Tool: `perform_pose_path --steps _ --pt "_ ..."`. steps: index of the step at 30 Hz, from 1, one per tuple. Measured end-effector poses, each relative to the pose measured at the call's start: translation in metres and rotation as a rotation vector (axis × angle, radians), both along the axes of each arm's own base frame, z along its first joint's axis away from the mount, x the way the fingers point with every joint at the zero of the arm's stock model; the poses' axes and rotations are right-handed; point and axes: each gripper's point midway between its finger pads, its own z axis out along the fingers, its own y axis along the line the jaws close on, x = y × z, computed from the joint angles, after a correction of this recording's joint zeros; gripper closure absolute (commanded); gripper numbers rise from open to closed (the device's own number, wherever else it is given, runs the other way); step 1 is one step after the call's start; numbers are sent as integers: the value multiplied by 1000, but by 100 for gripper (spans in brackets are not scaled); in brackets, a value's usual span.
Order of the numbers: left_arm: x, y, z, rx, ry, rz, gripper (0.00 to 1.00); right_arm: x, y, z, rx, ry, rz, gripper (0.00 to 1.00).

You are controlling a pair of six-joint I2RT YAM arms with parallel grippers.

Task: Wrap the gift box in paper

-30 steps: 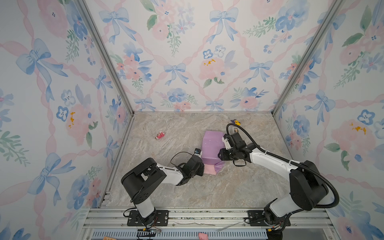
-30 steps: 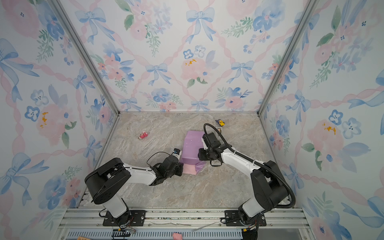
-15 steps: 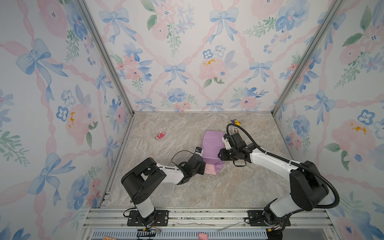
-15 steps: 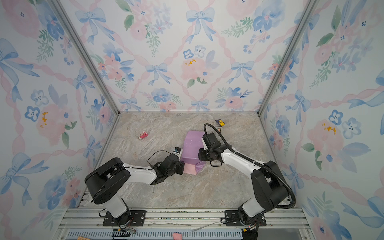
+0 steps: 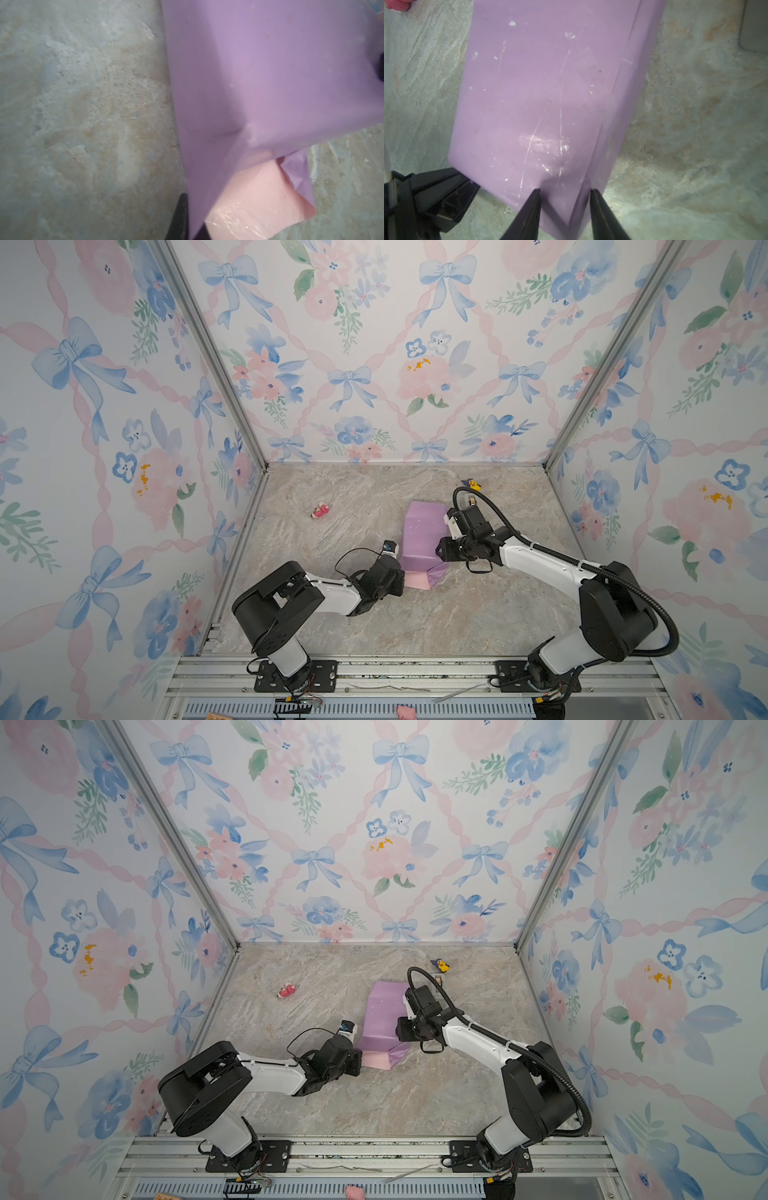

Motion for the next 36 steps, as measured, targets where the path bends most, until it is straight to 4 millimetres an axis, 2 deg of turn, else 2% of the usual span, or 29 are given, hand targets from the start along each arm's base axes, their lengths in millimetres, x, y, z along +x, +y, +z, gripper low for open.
perform_pose_path --steps 3,5,6,8,9,10,11,15,17,18,22,25,28,30,32,36 --pt "-3 -1 2 -9 5 -3 100 0 0 0 0 0 1 58" --pt "-4 -1 5 -18 4 0 85 0 0 0 1 0 0 59" --pt "-5 -2 6 -23 4 1 81 0 0 0 0 0 1 59" --pt "-6 -2 8 -32 7 4 79 0 0 0 1 0 0 59" --pt "-7 -3 9 -36 7 3 80 0 0 0 1 1 1 59" --pt "-8 -3 10 -38 5 2 88 0 0 0 1 0 1 59" --pt "-8 -3 10 -41 7 4 100 0 0 0 1 0 1 59" --pt "-11 -2 9 -46 16 10 100 0 0 0 1 1 1 59" --pt "-13 -2 11 -50 14 7 81 -1 1 0 3 2 3 59" --pt "-13 -1 13 -57 13 11 80 -1 1 0 3 2 3 59" --pt "-16 7 35 -84 -23 25 77 -1 1 0 5 4 4 59" --pt "-14 17 60 -109 -82 59 78 -1 1 0 6 4 5 59" --pt "-13 30 76 -117 -126 94 86 -1 1 0 6 4 5 59" --pt "-13 38 71 -96 -124 107 92 -1 2 0 6 4 6 60" --pt "-13 44 58 -58 -101 112 94 -1 2 0 6 4 6 60" --pt "-17 41 27 12 -28 65 96 -1 2 0 6 3 6 60"
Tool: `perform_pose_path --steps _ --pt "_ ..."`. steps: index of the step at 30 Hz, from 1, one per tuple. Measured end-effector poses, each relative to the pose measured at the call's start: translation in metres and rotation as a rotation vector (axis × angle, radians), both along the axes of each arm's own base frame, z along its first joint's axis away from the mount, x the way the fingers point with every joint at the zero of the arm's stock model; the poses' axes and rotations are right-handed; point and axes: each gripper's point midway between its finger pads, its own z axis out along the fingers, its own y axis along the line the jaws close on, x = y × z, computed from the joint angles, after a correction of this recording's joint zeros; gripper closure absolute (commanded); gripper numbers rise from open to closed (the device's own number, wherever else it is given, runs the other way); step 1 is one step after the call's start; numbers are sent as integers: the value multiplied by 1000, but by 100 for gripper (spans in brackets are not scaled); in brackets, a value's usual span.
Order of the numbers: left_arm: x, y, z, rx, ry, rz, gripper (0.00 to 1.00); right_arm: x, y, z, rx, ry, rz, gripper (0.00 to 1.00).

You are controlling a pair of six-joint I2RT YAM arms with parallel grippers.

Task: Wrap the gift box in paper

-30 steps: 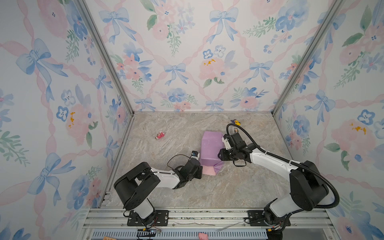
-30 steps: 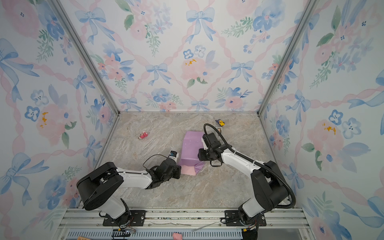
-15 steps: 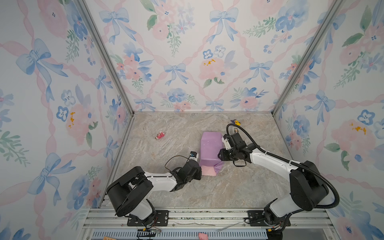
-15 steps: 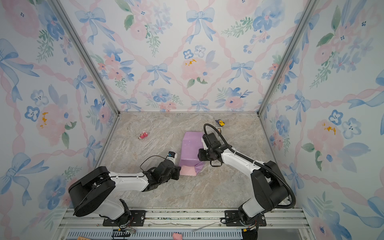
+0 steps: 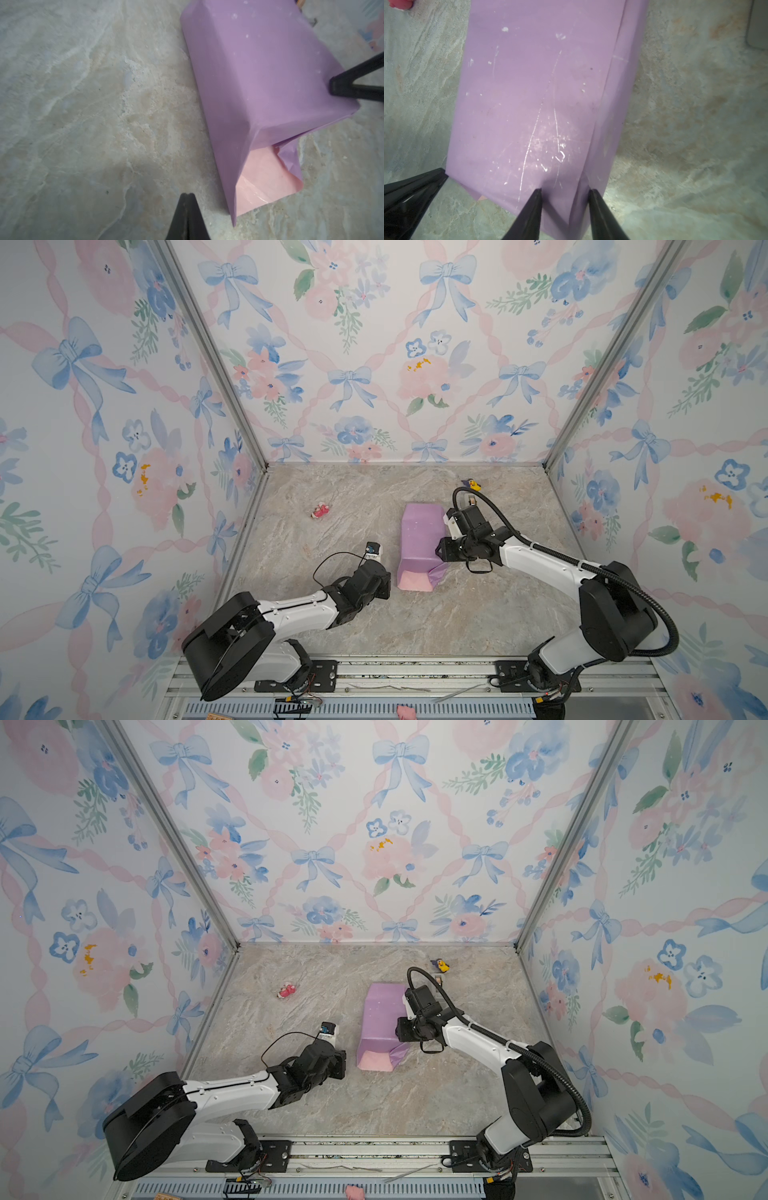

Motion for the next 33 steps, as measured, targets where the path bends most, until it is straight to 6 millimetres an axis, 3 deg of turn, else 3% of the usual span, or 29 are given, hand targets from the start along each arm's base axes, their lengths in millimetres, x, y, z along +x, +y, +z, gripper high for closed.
perform_pose_path --steps 6,15,33 --pt "0 -25 -19 8 63 -99 98 0 0 0 2 1 1 61" --pt "9 -61 -7 -75 29 -203 99 0 0 0 2 1 1 61" --pt "24 -88 -15 -105 -16 -259 96 0 0 0 2 2 1 62"
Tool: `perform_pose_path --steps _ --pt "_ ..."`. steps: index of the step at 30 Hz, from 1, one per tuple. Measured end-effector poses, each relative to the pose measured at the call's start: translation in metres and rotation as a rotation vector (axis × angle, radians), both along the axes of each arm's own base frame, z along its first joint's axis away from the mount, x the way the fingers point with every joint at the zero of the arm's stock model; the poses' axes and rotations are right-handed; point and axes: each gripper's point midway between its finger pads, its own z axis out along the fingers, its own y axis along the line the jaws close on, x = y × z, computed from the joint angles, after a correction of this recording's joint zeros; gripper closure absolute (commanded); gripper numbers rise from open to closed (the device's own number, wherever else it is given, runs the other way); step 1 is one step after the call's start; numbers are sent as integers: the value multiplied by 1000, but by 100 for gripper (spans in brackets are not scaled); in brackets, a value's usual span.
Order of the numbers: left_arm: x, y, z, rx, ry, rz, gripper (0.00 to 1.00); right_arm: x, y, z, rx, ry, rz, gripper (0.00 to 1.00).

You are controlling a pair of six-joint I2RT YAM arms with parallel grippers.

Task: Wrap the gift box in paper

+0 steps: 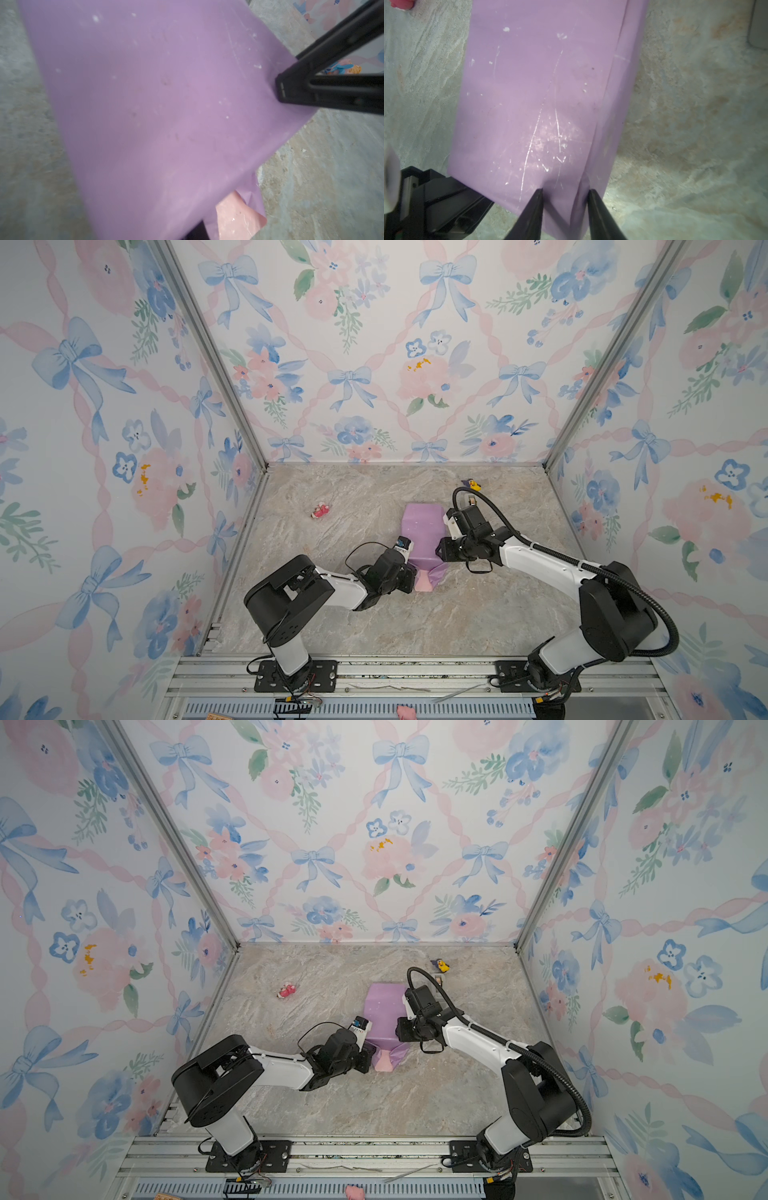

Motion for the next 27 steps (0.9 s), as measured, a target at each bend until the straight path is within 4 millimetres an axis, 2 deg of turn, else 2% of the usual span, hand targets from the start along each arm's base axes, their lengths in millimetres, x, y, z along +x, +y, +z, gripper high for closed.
perform_pose_path --steps 4,12,16,21,27 --pt "1 0 -11 11 8 2 94 0 0 0 1 -2 1 62" --pt "3 -3 -12 -2 -18 10 92 -3 1 3 7 -9 3 55" --pt "2 -2 -12 -7 -26 11 90 -5 -1 20 36 -45 -7 53" --pt "1 -1 -11 -12 -33 14 90 -12 -15 43 129 -60 -58 51" --pt "1 3 -7 -13 -44 25 90 -11 -20 35 161 -2 -101 50"
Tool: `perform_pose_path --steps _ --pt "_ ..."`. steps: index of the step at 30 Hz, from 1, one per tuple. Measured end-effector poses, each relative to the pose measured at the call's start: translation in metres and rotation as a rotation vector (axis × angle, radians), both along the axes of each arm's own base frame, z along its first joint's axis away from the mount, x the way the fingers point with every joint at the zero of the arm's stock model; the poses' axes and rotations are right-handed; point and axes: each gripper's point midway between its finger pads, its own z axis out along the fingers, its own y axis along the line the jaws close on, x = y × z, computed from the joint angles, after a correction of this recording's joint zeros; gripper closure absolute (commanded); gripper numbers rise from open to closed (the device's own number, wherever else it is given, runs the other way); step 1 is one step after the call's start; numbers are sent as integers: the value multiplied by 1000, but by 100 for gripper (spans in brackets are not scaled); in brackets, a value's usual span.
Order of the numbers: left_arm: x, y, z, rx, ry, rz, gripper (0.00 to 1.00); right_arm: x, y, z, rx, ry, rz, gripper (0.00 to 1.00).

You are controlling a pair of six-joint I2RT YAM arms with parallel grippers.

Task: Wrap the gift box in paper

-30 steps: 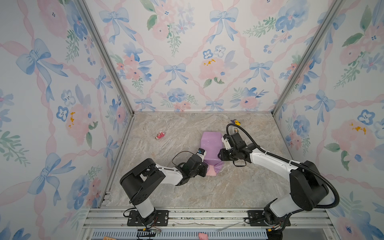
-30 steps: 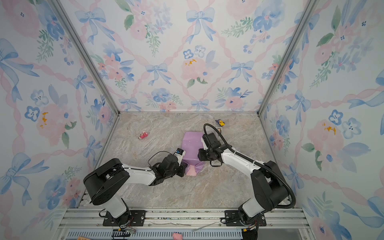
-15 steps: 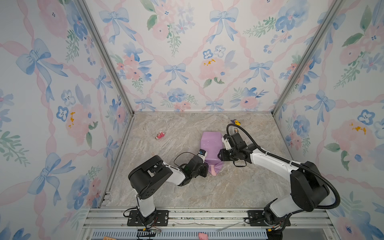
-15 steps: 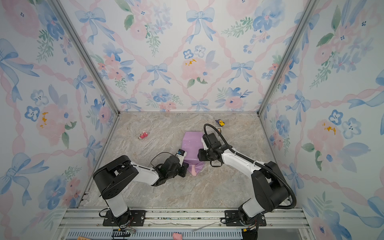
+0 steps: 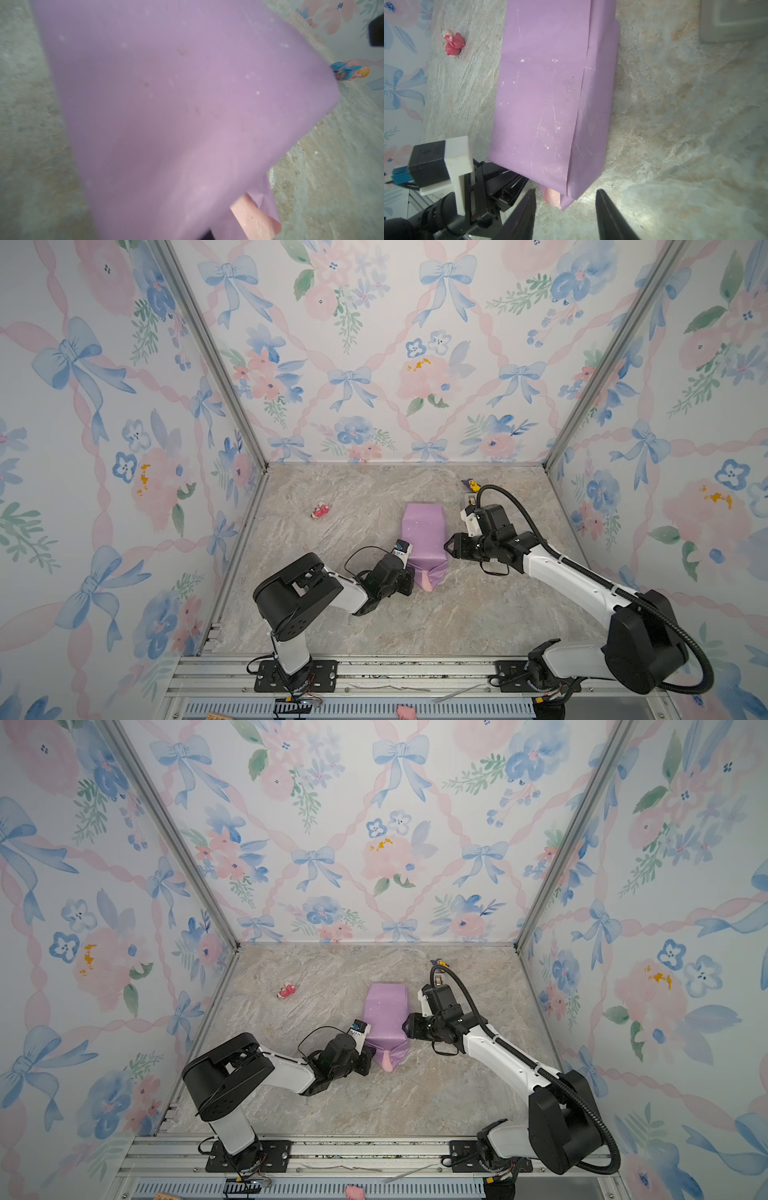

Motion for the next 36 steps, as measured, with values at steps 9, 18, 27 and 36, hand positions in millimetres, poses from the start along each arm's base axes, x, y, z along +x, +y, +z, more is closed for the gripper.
perform_pose_path --steps 9,18,27,36 --pt "2 -11 0 -12 3 -21 90 -3 1 -26 -22 93 -2 50" --pt "1 -30 -3 -18 10 -59 90 4 5 -39 -44 131 6 51" --pt "-7 -38 20 -64 -17 -93 84 3 3 -30 -31 110 0 50" --pt "-2 -14 124 -193 -139 -20 53 11 -8 -8 28 73 -37 48"
